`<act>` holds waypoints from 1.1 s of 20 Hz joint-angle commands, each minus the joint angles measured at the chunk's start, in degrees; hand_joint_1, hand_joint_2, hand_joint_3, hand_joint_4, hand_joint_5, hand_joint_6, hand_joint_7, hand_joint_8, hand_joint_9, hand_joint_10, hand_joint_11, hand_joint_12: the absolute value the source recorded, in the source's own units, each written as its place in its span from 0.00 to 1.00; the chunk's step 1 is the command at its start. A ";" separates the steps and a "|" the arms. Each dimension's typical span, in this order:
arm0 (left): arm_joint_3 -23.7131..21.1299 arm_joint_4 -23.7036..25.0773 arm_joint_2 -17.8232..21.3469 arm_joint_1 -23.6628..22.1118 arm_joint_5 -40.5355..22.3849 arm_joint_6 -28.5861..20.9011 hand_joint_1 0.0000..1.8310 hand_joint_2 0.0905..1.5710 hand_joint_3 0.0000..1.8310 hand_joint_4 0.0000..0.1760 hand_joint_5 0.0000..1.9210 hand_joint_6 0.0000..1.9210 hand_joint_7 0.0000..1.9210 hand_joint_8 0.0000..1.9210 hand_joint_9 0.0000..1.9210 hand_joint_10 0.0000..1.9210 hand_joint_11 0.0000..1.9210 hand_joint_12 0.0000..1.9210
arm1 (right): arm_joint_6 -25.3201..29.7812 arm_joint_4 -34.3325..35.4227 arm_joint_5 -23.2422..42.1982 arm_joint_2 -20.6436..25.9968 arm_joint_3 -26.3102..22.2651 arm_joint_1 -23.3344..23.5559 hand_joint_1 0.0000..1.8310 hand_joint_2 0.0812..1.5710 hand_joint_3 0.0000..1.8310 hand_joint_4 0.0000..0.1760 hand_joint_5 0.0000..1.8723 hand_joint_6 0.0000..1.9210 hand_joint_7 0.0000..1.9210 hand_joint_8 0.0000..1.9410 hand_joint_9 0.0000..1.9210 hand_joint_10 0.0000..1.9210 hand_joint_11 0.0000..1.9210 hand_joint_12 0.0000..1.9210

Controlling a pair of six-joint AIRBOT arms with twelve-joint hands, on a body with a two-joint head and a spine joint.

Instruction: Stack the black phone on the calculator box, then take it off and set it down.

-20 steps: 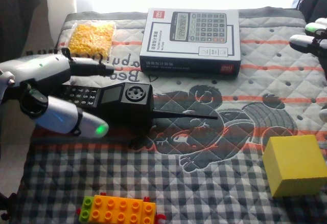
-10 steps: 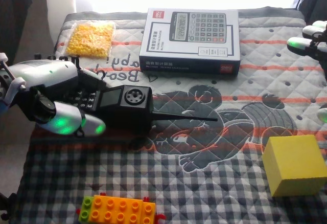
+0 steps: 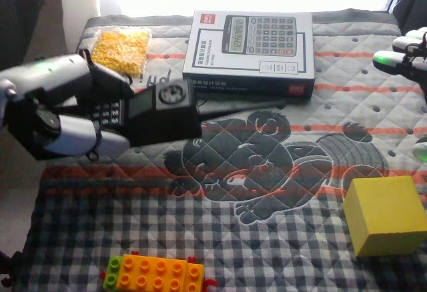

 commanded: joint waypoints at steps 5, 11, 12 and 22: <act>0.73 6.99 2.27 -3.51 -11.62 -13.40 0.69 0.65 0.00 0.00 0.54 0.44 0.63 0.39 0.65 0.39 0.49 0.71 | 0.16 1.65 6.79 0.13 0.11 0.22 0.12 0.75 0.00 1.00 0.00 0.00 0.05 0.00 0.06 0.01 0.07 0.02; 6.36 11.81 -3.65 -13.95 -6.32 -13.40 0.70 0.68 0.00 0.00 0.56 0.30 0.53 0.63 0.54 0.65 0.45 0.87 | 0.16 1.67 6.79 -0.65 0.53 0.53 0.12 0.73 0.00 1.00 0.00 0.00 0.06 0.00 0.07 0.01 0.05 0.01; 9.43 11.87 -6.69 -15.94 -4.68 -13.40 0.70 0.66 0.00 0.00 0.54 0.37 0.59 0.49 0.58 0.51 0.47 0.76 | 0.16 1.65 6.79 -1.15 0.77 0.79 0.13 0.73 0.00 1.00 0.00 0.00 0.06 0.00 0.07 0.00 0.05 0.01; 22.62 12.90 -21.66 -19.98 0.22 -13.40 0.66 0.67 0.00 0.00 0.56 0.40 0.50 0.82 0.54 0.89 0.54 0.95 | 0.41 0.73 6.91 -2.68 1.46 2.45 0.18 0.75 0.00 1.00 0.00 0.00 0.06 0.00 0.04 0.00 0.02 0.01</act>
